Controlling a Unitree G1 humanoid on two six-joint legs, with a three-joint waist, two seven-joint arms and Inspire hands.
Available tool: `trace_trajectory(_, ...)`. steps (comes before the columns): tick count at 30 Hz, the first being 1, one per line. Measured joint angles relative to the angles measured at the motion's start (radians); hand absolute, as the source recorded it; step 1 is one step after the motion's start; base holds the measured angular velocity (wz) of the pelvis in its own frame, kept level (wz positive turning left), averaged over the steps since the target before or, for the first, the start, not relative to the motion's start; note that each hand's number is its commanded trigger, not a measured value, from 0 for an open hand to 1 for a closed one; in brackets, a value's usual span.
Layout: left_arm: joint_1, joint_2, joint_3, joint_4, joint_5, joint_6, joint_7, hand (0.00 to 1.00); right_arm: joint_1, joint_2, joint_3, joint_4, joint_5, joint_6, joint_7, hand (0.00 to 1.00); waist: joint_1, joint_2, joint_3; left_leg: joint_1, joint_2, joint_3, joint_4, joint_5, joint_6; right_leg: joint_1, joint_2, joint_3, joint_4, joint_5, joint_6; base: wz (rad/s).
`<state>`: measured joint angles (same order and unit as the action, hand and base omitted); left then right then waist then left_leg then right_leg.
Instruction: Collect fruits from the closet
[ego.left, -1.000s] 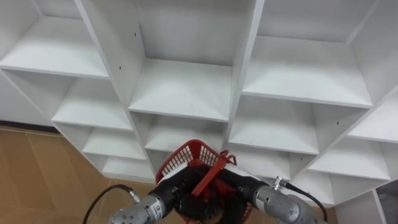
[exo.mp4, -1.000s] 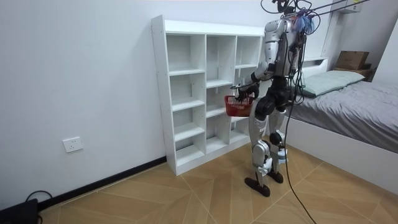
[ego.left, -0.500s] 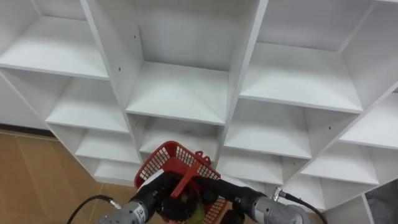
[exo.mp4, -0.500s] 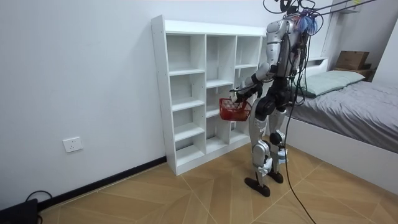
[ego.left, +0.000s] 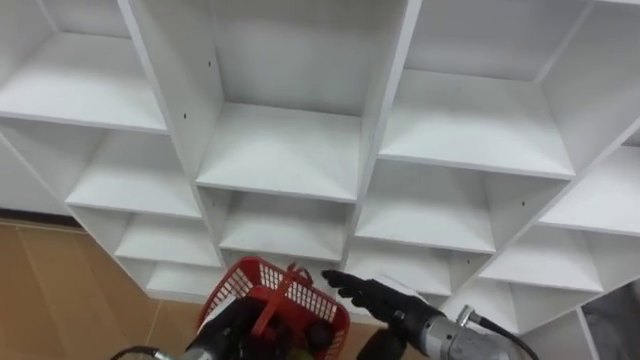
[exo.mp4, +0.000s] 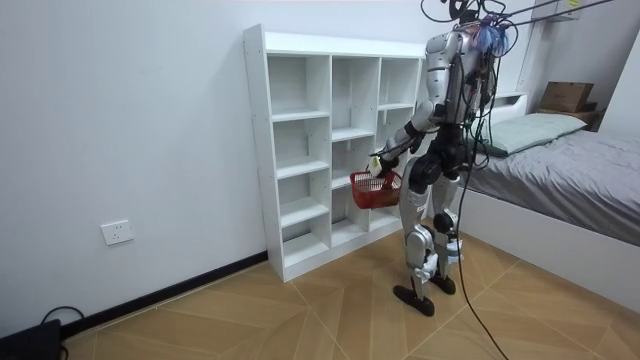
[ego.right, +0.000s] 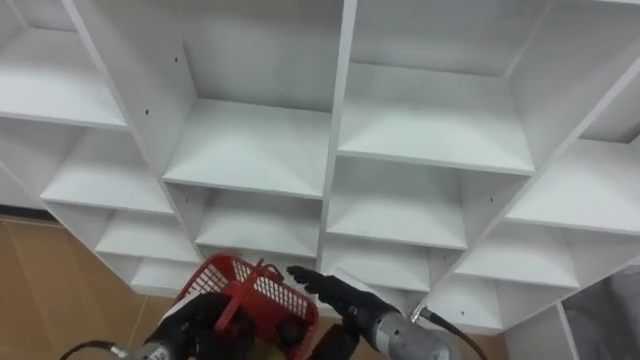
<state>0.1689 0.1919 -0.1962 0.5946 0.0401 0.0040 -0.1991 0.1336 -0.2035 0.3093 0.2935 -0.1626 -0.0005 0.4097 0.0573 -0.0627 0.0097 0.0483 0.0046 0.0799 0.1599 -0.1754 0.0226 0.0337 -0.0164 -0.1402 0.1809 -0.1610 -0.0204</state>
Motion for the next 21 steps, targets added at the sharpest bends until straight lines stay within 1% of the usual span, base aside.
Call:
trace_trajectory(1,0.002,0.001,0.004,0.000,0.000,0.000,0.001,1.00,0.005,0.001,-0.010,0.000,0.016,0.000,-0.007,0.00,-0.001,0.000,0.0001,0.001,0.000,0.001,0.000,0.000,0.000,0.000,0.000,0.000,0.000,0.000,0.000,0.00)
trace_trajectory(5,0.004,-0.006,0.061,0.000,0.014,0.000,0.000,1.00,0.032,0.003,-0.075,0.000,0.086,0.000,-0.029,0.00,0.000,0.000,0.0000,0.002,0.000,0.007,0.000,-0.001,0.000,0.000,0.003,0.002,-0.001,0.000,0.000,0.00)
trace_trajectory(7,0.005,-0.006,0.079,0.003,0.014,0.000,0.000,1.00,0.047,0.001,-0.101,-0.001,0.168,-0.001,-0.031,0.00,0.001,0.002,-0.0003,0.005,0.000,0.006,-0.001,-0.001,-0.001,0.001,0.004,0.005,-0.001,0.000,0.000,-0.05)
trace_trajectory(9,0.019,-0.007,0.097,0.008,0.013,-0.001,0.013,1.00,0.080,-0.001,-0.121,-0.010,0.285,-0.003,-0.052,0.00,-0.001,0.007,-0.0032,0.014,0.001,0.016,-0.008,-0.001,-0.001,0.007,0.006,0.008,-0.004,0.000,0.000,-0.07)
trace_trajectory(10,0.020,-0.008,0.102,0.018,0.013,-0.001,0.016,1.00,0.089,0.000,-0.128,-0.010,0.303,-0.004,-0.058,0.00,-0.001,0.009,-0.0038,0.018,0.002,0.018,-0.009,-0.001,-0.001,0.010,0.006,0.010,-0.005,0.000,0.000,-0.08)
trace_trajectory(11,0.019,-0.017,0.120,0.054,0.014,-0.003,0.024,1.00,0.106,-0.001,-0.139,-0.008,0.334,-0.004,-0.069,0.00,-0.001,0.013,-0.0031,0.028,0.002,0.024,-0.010,-0.002,-0.002,0.019,0.006,0.011,-0.007,0.000,0.000,-0.11)
trace_trajectory(12,0.021,-0.025,0.136,0.100,0.015,-0.003,0.043,1.00,0.126,-0.001,-0.150,-0.005,0.370,-0.004,-0.081,0.00,-0.002,0.018,-0.0060,0.040,0.003,0.026,-0.016,-0.006,-0.002,0.027,0.006,0.016,-0.008,0.000,0.000,-0.11)
trace_trajectory(13,0.024,-0.026,0.146,0.122,0.015,-0.003,0.050,1.00,0.135,0.001,-0.159,-0.004,0.384,-0.004,-0.089,0.00,-0.004,0.020,-0.0051,0.047,0.005,0.026,-0.017,-0.007,-0.003,0.035,0.006,0.016,-0.011,0.000,0.000,-0.08)
trace_trajectory(14,0.039,-0.026,0.164,0.146,0.014,-0.003,0.069,1.00,0.157,0.006,-0.181,-0.005,0.417,-0.004,-0.102,0.00,-0.012,0.025,-0.0029,0.050,0.007,0.026,-0.018,-0.011,-0.003,0.037,0.006,0.016,-0.014,-0.001,0.000,0.00)
trace_trajectory(15,0.065,-0.025,0.188,0.147,0.012,-0.003,0.087,1.00,0.169,0.006,-0.198,-0.005,0.452,-0.004,-0.116,0.00,-0.025,0.025,-0.0037,0.050,0.007,0.027,-0.015,-0.014,-0.004,0.035,0.006,0.016,-0.014,-0.003,0.000,0.00)
trace_trajectory(16,0.075,-0.026,0.202,0.147,0.011,-0.003,0.094,1.00,0.176,0.007,-0.210,-0.005,0.464,-0.005,-0.124,0.00,-0.029,0.025,-0.0036,0.050,0.006,0.029,-0.014,-0.014,-0.004,0.034,0.006,0.017,-0.015,-0.003,0.000,0.00)
trace_trajectory(18,0.100,-0.028,0.246,0.153,-0.003,-0.005,0.115,1.00,0.203,0.017,-0.267,0.044,0.508,-0.031,-0.161,0.00,-0.038,0.023,-0.0056,0.052,0.002,0.030,-0.014,-0.015,-0.004,0.035,0.006,0.020,-0.016,-0.003,0.000,0.00)
trace_trajectory(19,0.102,-0.028,0.255,0.162,-0.010,-0.007,0.121,1.00,0.202,0.018,-0.277,0.073,0.523,-0.037,-0.171,0.00,-0.040,0.023,-0.0065,0.052,0.002,0.031,-0.014,-0.015,-0.004,0.036,0.006,0.021,-0.016,-0.003,0.000,-0.03)
trace_trajectory(21,0.102,-0.030,0.275,0.214,-0.007,-0.012,0.152,1.00,0.196,0.017,-0.300,0.240,0.551,-0.063,-0.210,0.00,-0.050,0.022,-0.0135,0.058,0.002,0.030,-0.016,-0.016,-0.004,0.040,0.008,0.023,-0.016,-0.003,0.000,-0.02)
